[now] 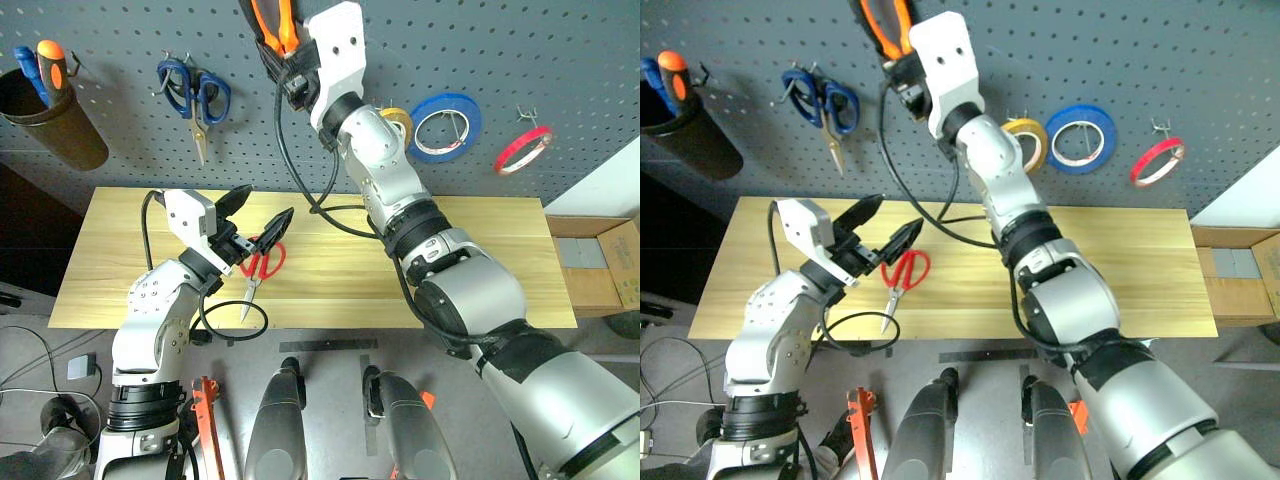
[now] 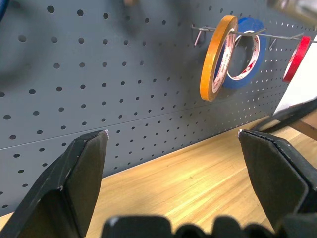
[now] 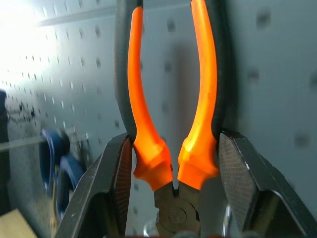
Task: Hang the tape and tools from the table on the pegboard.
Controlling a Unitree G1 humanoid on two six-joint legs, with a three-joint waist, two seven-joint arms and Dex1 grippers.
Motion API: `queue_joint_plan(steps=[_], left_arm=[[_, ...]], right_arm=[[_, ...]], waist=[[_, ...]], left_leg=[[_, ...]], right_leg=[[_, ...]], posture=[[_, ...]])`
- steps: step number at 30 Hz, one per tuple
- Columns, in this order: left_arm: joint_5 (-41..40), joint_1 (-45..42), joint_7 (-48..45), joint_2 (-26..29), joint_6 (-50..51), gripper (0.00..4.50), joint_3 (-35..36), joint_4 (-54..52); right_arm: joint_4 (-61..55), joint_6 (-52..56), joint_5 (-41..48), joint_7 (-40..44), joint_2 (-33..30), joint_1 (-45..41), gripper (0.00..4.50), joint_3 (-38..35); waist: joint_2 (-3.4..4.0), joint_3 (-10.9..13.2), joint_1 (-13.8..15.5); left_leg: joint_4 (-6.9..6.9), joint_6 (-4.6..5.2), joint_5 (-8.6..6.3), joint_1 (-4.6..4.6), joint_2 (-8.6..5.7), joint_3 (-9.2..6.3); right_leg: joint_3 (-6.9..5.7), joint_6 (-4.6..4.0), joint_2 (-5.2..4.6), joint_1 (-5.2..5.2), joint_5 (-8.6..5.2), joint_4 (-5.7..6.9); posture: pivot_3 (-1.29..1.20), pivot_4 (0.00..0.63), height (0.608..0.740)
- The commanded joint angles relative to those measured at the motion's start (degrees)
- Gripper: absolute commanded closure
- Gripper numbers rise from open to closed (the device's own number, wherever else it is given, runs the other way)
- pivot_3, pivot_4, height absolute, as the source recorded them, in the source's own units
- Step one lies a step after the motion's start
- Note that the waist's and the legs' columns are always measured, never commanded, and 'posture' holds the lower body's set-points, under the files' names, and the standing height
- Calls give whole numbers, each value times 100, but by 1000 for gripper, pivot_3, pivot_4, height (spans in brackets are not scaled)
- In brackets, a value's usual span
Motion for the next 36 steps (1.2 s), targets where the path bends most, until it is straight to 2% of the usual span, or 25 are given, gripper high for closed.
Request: queue_joint_plan(steps=[1,8,10,16,28,36], left_arm=[[-39,29,-13,48,-36,0,21,-241],[3,15,-52,44,-49,0,-41,-190],[9,5,-59,49,-55,0,-44,-172],[29,-14,-65,53,-64,0,-61,-143],[26,-35,-99,82,-57,0,-96,-83],[255,97,-208,203,-219,0,-117,192]], right_arm=[[-366,92,33,-1,12,77,2487,-91],[-539,291,26,-126,-50,223,2489,-143],[-598,331,23,-148,-69,262,1779,-151],[-920,474,38,-95,-84,336,31,-128],[-2829,1444,211,232,-170,929,31,-10],[-4872,2778,398,550,-609,1987,31,141]], waist=[[0,0,-1],[2,1,-4],[2,1,1],[2,1,23],[2,2,-1],[3,2,-4]], left_leg=[[0,0,0,0,0,0],[0,1,1,0,2,-1],[0,1,1,0,1,-1],[0,14,23,0,1,-4],[-15,42,52,-1,1,1],[-25,42,52,-1,-1,1]], right_leg=[[1,0,0,0,0,0],[0,-1,2,-1,0,0],[1,-1,2,0,0,0],[-3,-6,1,1,4,0],[6,-9,4,-3,41,-12],[5,-8,3,-5,41,-15]], posture=[[125,359,740],[119,360,740],[116,358,740],[114,356,740],[103,365,740],[98,374,740]])
